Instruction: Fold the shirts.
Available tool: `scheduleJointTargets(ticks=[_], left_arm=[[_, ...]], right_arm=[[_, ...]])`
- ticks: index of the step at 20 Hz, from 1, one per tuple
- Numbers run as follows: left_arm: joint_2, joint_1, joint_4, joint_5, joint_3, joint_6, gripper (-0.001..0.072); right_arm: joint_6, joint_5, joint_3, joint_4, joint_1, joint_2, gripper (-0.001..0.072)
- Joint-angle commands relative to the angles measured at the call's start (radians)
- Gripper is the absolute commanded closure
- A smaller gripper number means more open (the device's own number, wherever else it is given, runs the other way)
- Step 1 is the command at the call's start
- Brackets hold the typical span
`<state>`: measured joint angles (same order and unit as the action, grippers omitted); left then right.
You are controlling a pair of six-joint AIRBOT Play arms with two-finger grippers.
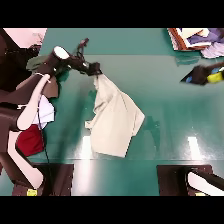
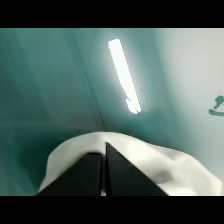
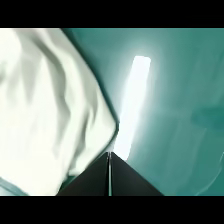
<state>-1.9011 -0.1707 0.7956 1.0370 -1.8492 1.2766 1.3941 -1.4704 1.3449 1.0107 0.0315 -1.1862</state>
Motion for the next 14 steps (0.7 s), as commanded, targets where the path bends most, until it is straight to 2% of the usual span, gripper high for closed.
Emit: scheduleJointTargets(ticks=[1, 2, 4, 7, 9, 14], left_arm=[[0.071, 0.090, 0.019, 0.092, -0.072, -0.002, 0.0683], [0.098, 0.109, 0.021, 0.109, -0.072, -0.006, 0.0684], [0.134, 0.137, 0.026, 0.152, -0.072, -0.028, 0.0683], [0.150, 0.147, 0.047, 0.190, -0.071, -0.028, 0.0683], [0.150, 0.146, 0.053, 0.195, -0.071, -0.027, 0.0683], [0.150, 0.147, 0.077, 0.202, -0.071, -0.027, 0.0683]], right_arm=[[0.002, 0.090, -0.245, 0.002, 0.048, -0.003, 0.0427], [0.002, 0.138, -0.306, -0.004, 0.077, -0.019, 0.0281], [-0.009, 0.256, -0.392, -0.063, 0.141, -0.075, 0.0280], [-0.092, 0.404, -0.422, -0.207, 0.247, -0.202, 0.0280], [-0.123, 0.455, -0.379, -0.261, 0.311, -0.291, 0.0280], [-0.122, 0.504, -0.190, -0.259, 0.410, -0.459, 0.0280]])
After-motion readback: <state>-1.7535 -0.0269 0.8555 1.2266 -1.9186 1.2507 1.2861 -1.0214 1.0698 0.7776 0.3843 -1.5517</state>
